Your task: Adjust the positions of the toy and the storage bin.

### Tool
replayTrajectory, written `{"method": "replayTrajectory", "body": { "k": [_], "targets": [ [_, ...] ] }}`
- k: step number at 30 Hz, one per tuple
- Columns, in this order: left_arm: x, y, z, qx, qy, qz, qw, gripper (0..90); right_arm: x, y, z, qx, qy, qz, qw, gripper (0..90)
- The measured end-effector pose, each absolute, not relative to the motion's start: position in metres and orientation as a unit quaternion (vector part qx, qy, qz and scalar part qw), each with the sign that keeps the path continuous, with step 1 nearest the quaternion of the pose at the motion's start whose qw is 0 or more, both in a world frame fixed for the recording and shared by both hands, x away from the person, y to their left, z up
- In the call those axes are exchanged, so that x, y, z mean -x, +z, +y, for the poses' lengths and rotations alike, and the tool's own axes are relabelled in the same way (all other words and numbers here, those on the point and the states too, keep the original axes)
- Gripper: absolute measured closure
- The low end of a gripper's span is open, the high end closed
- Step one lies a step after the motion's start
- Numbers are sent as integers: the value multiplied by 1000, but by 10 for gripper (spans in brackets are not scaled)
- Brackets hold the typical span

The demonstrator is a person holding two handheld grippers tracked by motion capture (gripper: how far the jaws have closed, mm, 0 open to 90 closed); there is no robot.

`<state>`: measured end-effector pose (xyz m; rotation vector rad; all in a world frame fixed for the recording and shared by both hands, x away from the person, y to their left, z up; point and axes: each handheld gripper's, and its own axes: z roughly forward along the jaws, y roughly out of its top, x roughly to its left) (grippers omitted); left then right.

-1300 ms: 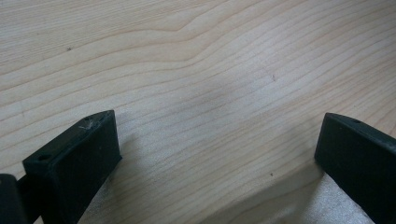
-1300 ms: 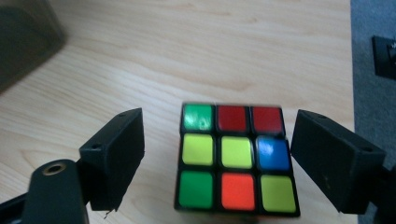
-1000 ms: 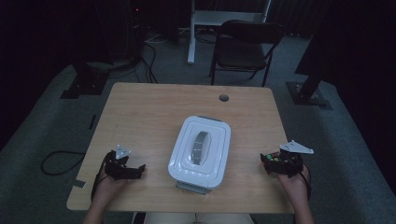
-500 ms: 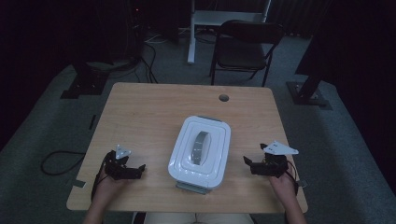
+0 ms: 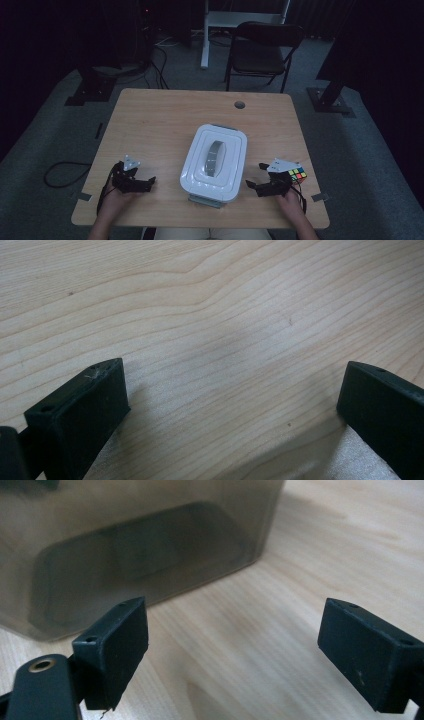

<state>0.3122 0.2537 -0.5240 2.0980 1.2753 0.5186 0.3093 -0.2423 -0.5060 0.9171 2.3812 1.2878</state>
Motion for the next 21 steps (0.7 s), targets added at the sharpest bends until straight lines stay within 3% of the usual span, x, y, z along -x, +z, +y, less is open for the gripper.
{"method": "replayTrajectory", "body": {
  "k": [21],
  "targets": [
    [-312,-524,254,-797,195,479,312,6,-315,-527,-228,-306,369,868,131,112]
  ]
}}
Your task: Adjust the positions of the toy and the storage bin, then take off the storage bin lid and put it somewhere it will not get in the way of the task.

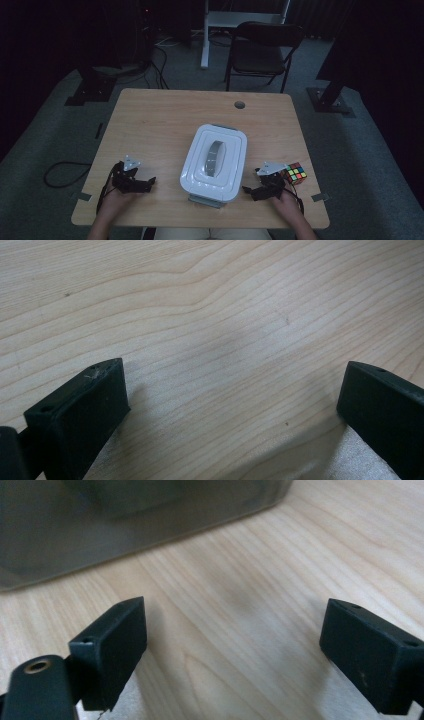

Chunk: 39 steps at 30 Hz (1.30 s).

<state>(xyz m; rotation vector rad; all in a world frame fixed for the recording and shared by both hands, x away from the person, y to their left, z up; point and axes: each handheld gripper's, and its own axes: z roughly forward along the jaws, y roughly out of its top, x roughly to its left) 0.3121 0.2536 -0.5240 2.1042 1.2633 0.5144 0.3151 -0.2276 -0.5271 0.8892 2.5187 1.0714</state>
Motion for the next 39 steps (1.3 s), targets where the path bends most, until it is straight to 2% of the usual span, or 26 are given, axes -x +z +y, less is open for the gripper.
{"method": "replayTrajectory", "body": {
  "k": [33,39],
  "targets": [
    [-312,-523,254,-802,192,474,309,8,-315,-527,-227,-309,369,867,132,114],
    [-308,-515,251,-803,186,478,302,35,-315,-527,-227,-311,369,866,133,114]
  ]
}}
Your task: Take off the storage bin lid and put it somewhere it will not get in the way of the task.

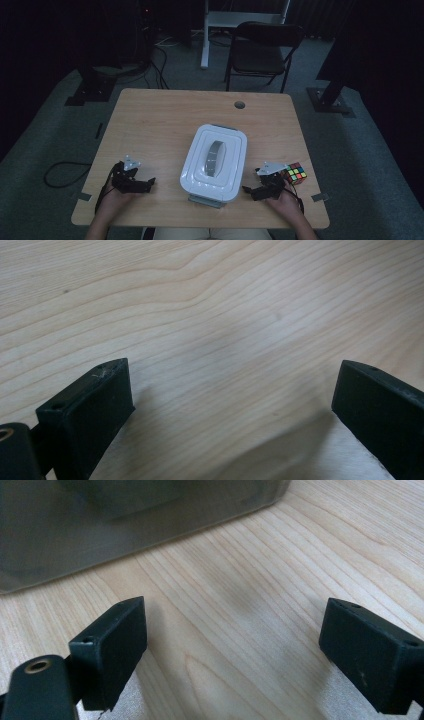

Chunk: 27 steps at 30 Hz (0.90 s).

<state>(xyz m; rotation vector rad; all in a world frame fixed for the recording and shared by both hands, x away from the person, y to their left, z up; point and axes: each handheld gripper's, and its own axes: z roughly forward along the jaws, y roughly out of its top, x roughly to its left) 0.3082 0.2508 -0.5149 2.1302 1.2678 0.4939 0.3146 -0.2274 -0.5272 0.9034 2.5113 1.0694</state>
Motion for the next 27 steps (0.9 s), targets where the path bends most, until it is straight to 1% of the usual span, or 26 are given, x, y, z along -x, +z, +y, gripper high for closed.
{"method": "replayTrajectory", "body": {
  "k": [9,10,13,15,16,20,21,22,24,27],
  "targets": [
    [-303,-486,247,-801,186,461,334,35,-315,-527,-227,-311,369,866,133,114],
    [-300,-469,243,-799,194,453,344,36,-315,-527,-227,-311,369,866,133,114],
    [-298,-458,240,-801,197,446,348,36,-315,-527,-227,-311,369,866,133,114],
    [-295,-442,235,-801,202,434,360,35,-315,-527,-227,-311,369,866,133,114],
    [-295,-442,235,-801,202,434,360,35,-315,-527,-227,-311,369,866,133,114],
    [-291,-420,227,-801,206,414,381,35,-315,-527,-227,-311,369,866,133,114],
    [-288,-410,222,-801,210,405,389,35,-315,-527,-227,-311,368,866,133,114],
    [-288,-410,222,-801,210,405,389,35,-315,-527,-227,-311,368,866,133,114],
    [-284,-396,213,-804,202,384,406,35,-315,-527,-227,-311,369,866,133,114],
    [-282,-389,207,-807,199,369,416,35,-315,-527,-227,-311,368,866,133,114]
  ]
}}
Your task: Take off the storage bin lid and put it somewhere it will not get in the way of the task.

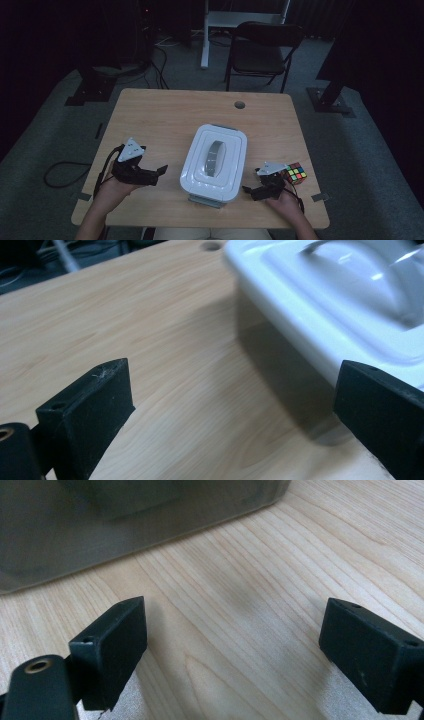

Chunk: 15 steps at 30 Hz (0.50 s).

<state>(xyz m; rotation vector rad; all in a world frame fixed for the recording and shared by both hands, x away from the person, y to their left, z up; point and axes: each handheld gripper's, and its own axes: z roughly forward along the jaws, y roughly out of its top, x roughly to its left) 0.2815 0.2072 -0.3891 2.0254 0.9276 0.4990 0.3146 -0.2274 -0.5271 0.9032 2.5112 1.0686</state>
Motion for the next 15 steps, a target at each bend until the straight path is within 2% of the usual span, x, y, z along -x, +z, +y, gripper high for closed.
{"method": "replayTrajectory", "body": {
  "k": [15],
  "targets": [
    [-285,-378,153,-822,161,324,440,35,-315,-527,-227,-312,369,866,133,114]
  ]
}}
